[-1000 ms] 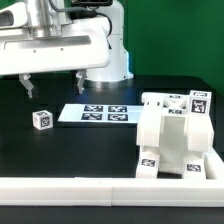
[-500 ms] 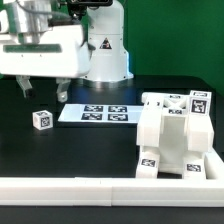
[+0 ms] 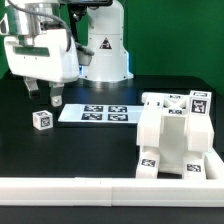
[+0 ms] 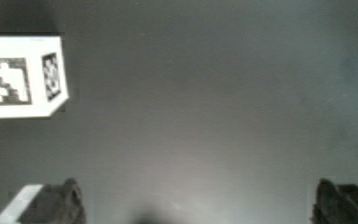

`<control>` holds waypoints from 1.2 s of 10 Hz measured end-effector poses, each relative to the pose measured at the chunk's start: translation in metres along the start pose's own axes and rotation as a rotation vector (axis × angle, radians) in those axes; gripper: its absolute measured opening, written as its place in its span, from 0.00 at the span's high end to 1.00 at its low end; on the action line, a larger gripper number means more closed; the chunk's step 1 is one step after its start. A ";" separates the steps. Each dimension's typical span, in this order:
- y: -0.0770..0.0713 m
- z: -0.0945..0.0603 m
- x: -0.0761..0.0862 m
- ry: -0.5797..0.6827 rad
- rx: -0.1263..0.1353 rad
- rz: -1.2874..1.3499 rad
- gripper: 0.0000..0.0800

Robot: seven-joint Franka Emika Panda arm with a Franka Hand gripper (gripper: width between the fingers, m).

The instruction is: Assemble chair

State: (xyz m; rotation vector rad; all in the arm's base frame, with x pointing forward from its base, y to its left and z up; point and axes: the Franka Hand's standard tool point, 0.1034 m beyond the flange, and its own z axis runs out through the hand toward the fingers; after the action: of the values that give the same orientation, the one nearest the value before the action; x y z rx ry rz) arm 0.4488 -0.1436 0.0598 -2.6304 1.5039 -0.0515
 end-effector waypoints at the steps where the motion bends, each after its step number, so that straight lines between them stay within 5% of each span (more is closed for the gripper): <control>1: 0.017 0.008 -0.004 -0.008 -0.005 0.062 0.19; 3: 0.045 0.022 -0.009 -0.007 -0.035 0.087 0.19; 8: 0.058 0.041 -0.015 0.018 -0.086 0.071 0.19; 10: 0.058 0.041 -0.015 0.018 -0.087 0.061 0.51; 11: 0.058 0.041 -0.015 0.018 -0.087 0.071 0.51; 12: 0.058 0.041 -0.015 0.019 -0.087 0.083 0.65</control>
Offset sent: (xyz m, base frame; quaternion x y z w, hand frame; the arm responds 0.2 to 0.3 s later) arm -0.0215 -0.0023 -0.0237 -0.0055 0.0059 0.0417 0.9991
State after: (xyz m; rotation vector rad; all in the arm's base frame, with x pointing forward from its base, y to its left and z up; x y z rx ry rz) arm 0.3949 -0.1571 0.0130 -2.6372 1.6560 -0.0041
